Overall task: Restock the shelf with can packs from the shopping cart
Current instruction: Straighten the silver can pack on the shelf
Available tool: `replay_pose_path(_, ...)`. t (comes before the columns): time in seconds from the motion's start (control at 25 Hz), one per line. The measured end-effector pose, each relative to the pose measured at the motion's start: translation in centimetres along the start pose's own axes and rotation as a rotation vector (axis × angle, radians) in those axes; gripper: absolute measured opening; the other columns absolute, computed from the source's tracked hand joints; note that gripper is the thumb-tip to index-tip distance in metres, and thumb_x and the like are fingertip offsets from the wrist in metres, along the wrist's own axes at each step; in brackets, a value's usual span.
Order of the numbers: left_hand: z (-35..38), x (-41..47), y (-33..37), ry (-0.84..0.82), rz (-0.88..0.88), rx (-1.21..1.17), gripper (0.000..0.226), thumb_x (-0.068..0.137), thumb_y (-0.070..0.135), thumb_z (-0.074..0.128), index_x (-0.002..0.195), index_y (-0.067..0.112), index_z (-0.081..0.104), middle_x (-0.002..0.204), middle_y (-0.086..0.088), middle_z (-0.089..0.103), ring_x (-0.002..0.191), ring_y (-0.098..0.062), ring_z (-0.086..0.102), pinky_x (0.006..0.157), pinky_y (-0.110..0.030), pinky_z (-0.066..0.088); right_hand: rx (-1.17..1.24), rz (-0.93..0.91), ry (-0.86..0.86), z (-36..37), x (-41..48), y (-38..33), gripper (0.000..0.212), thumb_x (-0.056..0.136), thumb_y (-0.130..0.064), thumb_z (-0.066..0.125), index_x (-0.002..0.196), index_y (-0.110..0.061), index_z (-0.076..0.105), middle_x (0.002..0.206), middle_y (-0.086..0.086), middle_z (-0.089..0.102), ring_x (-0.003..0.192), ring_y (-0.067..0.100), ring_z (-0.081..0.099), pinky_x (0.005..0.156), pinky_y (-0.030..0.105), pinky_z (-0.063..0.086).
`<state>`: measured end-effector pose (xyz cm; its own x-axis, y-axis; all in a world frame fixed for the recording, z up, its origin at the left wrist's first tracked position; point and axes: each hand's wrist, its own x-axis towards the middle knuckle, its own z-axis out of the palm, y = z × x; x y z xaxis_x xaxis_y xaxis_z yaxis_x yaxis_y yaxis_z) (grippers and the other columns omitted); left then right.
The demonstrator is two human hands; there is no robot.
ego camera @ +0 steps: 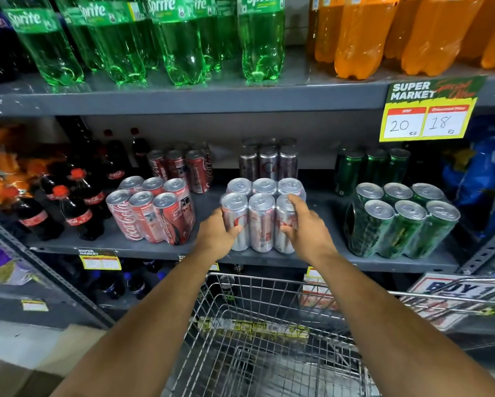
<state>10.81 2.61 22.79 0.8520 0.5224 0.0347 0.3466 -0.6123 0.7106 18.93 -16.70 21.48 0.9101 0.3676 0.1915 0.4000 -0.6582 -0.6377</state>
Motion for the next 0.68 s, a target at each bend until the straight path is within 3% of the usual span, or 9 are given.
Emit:
replay_pose_path(0.24, 0.15, -0.03, 0.02, 0.005, -0.027, 0.009, 0.045, 0.081, 0.032, 0.066, 0.121, 0.015, 0.052, 0.117, -0.008, 0.067, 0.105, -0.027, 0.062, 0.089, -0.036, 0.049, -0.008, 0.057, -0.018, -0.22, 0.14, -0.38, 0.07, 0.085, -0.028, 0.064, 0.136, -0.046, 0.019, 0.12, 0.015, 0.055, 0.101, 0.033, 0.058, 0.084, 0.04, 0.046)
replay_pose_path(0.52, 0.11, 0.3, -0.06, -0.018, -0.026, -0.071, 0.042, 0.081, 0.026, 0.068, 0.12, 0.018, 0.054, 0.117, -0.005, 0.067, 0.104, -0.023, 0.063, 0.088, -0.032, 0.047, -0.039, 0.007, 0.047, 0.15, -0.3, -0.65, 0.07, 0.085, -0.023, 0.063, 0.135, -0.044, 0.018, 0.116, 0.013, 0.059, 0.096, 0.033, 0.059, 0.074, 0.037, 0.043)
replay_pose_path(0.68, 0.52, 0.05, -0.09, 0.023, -0.021, -0.079, 0.045, 0.081, 0.025, 0.068, 0.122, 0.015, 0.054, 0.118, -0.007, 0.068, 0.107, -0.026, 0.062, 0.092, -0.035, 0.048, -0.05, -0.005, -0.014, -0.34, 0.37, -0.02, 0.071, 0.085, -0.025, 0.064, 0.138, -0.041, 0.02, 0.12, 0.016, 0.057, 0.101, 0.034, 0.059, 0.083, 0.038, 0.047)
